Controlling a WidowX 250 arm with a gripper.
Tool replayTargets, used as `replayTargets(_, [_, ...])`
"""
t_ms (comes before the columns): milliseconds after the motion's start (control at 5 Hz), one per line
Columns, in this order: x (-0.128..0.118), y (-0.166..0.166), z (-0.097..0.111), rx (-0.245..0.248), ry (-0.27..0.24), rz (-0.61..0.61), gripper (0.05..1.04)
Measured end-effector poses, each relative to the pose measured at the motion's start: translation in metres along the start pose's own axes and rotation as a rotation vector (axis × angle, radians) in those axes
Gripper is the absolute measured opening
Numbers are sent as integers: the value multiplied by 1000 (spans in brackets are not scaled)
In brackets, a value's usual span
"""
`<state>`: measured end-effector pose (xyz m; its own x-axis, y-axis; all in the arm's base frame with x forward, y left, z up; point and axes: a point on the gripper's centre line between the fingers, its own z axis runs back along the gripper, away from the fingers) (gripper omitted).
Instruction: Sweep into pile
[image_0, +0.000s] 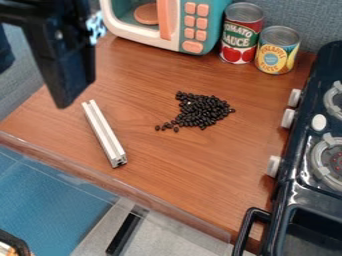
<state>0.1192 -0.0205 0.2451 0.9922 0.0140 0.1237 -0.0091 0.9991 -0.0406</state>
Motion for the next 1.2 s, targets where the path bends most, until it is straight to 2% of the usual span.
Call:
replayTargets(200, [-1,1,-2,-10,9,4,1001])
replayTargets(400, [2,27,-7,-59,-46,160,1001])
replayTargets(600, [5,46,-16,-85,-107,301,1001])
replayTargets(800, [6,63,-39,-61,-114,390,1001])
replayTargets(1000, [17,79,-72,-21,-127,501,1001])
replayTargets(1200, [34,86,-89,24,-178,567,1001])
